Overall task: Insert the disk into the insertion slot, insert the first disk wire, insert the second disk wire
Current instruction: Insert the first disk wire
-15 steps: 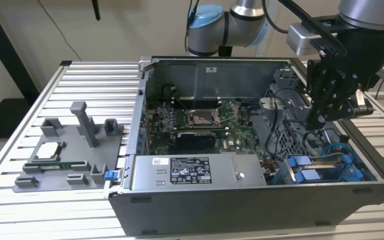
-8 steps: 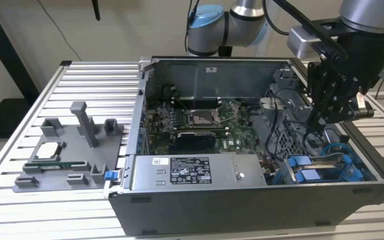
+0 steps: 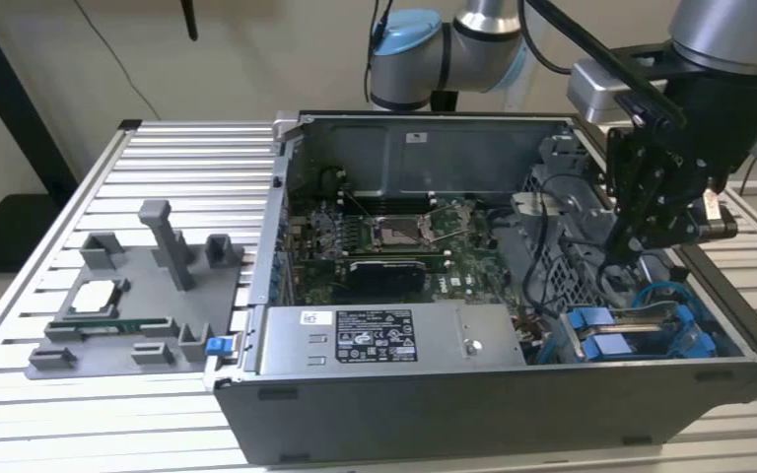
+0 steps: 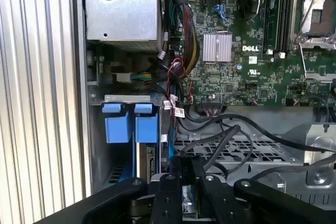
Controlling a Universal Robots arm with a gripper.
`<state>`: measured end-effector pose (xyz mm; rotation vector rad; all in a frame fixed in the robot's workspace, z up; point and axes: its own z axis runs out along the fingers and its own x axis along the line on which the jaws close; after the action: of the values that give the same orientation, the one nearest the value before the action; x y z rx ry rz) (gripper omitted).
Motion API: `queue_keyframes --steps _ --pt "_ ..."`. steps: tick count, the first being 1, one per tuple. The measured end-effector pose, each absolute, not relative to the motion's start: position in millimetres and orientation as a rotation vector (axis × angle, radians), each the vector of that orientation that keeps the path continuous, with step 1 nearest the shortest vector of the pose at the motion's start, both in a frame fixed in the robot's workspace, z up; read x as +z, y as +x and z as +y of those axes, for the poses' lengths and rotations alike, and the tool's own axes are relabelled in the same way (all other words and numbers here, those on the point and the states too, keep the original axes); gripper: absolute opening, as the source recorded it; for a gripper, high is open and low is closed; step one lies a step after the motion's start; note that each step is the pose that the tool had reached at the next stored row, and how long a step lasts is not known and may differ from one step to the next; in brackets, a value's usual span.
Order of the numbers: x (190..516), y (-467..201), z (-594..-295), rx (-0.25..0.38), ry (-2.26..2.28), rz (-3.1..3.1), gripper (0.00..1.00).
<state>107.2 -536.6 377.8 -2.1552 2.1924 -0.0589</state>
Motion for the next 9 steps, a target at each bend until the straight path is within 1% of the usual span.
queue_keyframes --steps 9 --pt "372.7 116.1 -543.6 -0.046 -2.161 2.199 0.00"
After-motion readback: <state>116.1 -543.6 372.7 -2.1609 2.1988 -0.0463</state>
